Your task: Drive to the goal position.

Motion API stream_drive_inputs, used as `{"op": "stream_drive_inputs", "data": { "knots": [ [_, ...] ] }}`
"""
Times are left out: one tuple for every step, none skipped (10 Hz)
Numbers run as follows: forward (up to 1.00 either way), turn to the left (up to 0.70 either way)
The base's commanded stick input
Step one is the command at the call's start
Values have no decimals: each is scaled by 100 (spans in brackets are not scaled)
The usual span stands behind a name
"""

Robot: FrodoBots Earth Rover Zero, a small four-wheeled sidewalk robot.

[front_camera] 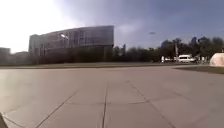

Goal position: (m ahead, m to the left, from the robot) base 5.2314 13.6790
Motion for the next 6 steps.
{"op": "stream_drive_inputs", "data": {
  "knots": [
    [100, 42],
    [100, 42],
    [100, 42],
    [100, 42],
    [100, 42],
    [100, 42]
  ]
}}
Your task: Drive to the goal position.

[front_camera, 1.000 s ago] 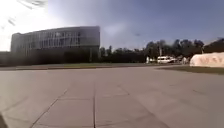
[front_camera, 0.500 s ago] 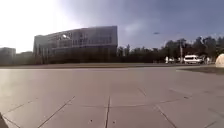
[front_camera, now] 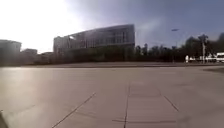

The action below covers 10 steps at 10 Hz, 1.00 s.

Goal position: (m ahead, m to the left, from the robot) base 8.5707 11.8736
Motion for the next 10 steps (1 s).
{"op": "stream_drive_inputs", "data": {
  "knots": [
    [100, 42],
    [100, 42],
    [100, 42],
    [100, 42],
    [100, 42],
    [100, 42],
    [100, 42],
    [100, 42],
    [100, 42],
    [100, 42]
  ]
}}
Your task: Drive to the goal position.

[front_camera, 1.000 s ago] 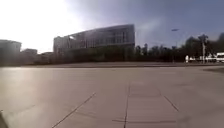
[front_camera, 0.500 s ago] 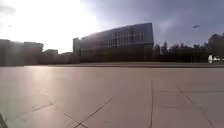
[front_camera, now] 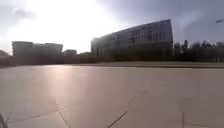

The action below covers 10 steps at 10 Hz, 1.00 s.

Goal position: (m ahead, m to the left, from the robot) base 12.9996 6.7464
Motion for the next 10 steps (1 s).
{"op": "stream_drive_inputs", "data": {
  "knots": [
    [100, 42],
    [100, 42],
    [100, 42],
    [100, 42],
    [100, 42],
    [100, 42],
    [100, 42],
    [100, 42],
    [100, 42],
    [100, 42]
  ]
}}
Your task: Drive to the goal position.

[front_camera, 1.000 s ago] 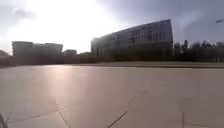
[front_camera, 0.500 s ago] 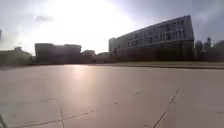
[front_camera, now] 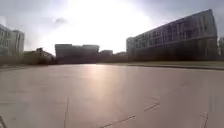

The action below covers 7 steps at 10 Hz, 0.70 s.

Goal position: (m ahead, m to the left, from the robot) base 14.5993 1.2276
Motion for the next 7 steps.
{"op": "stream_drive_inputs", "data": {
  "knots": [
    [100, 42],
    [100, 42],
    [100, 42],
    [100, 42],
    [100, 42],
    [100, 42],
    [100, 42]
  ]
}}
